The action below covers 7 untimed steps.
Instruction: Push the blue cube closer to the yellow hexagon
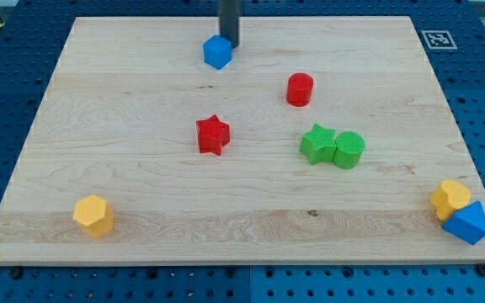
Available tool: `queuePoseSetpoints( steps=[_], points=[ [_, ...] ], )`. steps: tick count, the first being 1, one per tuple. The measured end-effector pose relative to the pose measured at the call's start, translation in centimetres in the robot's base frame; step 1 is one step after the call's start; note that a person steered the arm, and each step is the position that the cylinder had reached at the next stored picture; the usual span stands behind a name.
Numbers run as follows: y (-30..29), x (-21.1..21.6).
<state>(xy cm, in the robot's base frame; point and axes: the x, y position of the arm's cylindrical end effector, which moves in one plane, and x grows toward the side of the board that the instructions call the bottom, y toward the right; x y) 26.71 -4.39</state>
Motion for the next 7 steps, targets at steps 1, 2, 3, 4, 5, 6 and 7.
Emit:
queuePoseSetpoints(
  steps=[1, 2, 3, 4, 5, 6, 7],
  points=[
    [-3.4, 1.4],
    [-4.9, 2.2],
    [-5.1, 1.1],
    [-4.9, -3.4],
    [-0.4, -2.3],
    [0.3, 2.9],
    [-0.1, 8.2]
  ],
)
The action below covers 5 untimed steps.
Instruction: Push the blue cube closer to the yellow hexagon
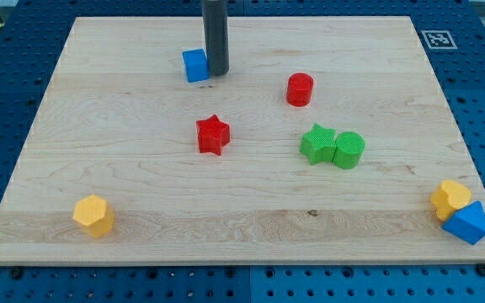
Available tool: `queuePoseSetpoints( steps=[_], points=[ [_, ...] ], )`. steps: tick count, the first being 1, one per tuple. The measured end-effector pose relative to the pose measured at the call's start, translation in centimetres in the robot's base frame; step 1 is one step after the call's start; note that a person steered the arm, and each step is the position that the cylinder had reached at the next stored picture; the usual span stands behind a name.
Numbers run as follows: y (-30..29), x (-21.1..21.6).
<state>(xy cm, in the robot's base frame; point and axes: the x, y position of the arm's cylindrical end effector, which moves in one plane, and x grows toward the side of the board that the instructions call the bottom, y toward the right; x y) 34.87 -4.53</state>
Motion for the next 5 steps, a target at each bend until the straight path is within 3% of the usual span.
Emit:
queuePoseSetpoints(
  steps=[1, 3, 4, 5],
  points=[
    [-2.7, 4.1],
    [-0.4, 4.2],
    [0.7, 2.7],
    [0.7, -1.7]
  ],
)
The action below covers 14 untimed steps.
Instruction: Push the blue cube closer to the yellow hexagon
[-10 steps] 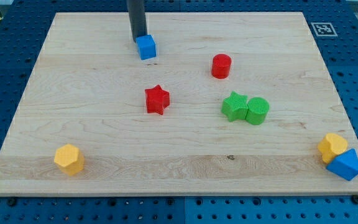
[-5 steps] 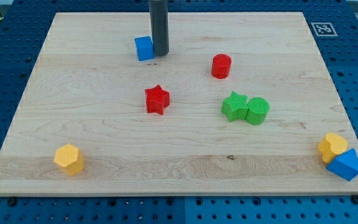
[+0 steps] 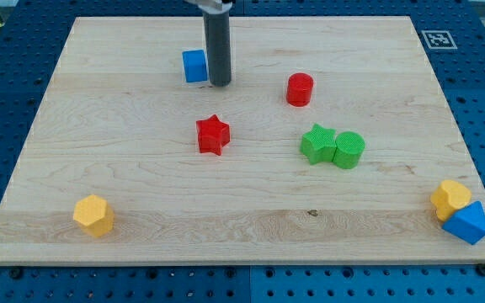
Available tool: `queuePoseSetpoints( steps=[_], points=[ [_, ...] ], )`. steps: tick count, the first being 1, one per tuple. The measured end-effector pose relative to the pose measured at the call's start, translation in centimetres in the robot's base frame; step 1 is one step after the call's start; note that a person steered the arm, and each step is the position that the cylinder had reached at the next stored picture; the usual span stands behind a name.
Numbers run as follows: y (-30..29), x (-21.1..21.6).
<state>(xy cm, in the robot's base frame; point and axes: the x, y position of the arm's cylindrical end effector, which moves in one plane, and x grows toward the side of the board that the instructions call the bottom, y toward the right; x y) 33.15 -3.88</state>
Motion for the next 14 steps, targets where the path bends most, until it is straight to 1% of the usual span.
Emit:
queuePoseSetpoints(
  steps=[1, 2, 3, 4, 5, 6, 7, 8, 10, 12, 14],
  points=[
    [-1.6, -2.9],
    [-5.5, -2.0],
    [-7.4, 0.7],
    [-7.4, 2.5],
    [-8.0, 2.5],
    [-8.5, 1.2],
    [-10.5, 0.9],
    [-12.9, 1.9],
    [-14.2, 3.6],
    [-14.2, 11.2],
    [-14.2, 15.1]
  ],
)
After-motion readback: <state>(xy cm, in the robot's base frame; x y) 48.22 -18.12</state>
